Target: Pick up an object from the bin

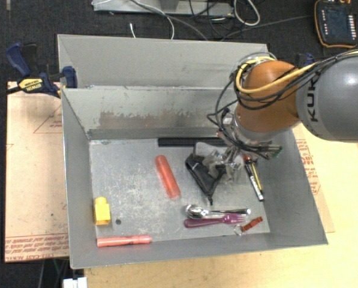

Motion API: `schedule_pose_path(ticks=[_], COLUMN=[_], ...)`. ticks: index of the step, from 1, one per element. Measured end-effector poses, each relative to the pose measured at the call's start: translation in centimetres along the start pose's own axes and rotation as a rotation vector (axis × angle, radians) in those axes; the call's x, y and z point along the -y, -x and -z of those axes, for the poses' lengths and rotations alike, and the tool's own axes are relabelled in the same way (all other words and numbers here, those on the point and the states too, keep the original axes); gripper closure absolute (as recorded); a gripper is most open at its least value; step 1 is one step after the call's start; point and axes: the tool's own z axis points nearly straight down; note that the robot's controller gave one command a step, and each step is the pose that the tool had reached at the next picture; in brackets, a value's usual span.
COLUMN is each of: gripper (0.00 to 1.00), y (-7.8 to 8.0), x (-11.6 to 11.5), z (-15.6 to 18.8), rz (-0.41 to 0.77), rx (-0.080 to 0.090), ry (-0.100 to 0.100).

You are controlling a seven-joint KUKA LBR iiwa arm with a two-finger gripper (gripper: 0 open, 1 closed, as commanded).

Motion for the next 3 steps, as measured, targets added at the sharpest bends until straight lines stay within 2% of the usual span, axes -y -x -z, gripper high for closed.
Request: schedule_pose_path(ticks=[1,2,3], gripper=[1.0,1.0,1.0], y=[0.1,0.0,0.1], x=[0.0,-0.3,-0.2], z=[0.8,2.8,6.5], rz=[-0.001,-0.003,-0.004], rx=[0.002,-0.004,0.0], ry=[-0.001,0.009,0.004])
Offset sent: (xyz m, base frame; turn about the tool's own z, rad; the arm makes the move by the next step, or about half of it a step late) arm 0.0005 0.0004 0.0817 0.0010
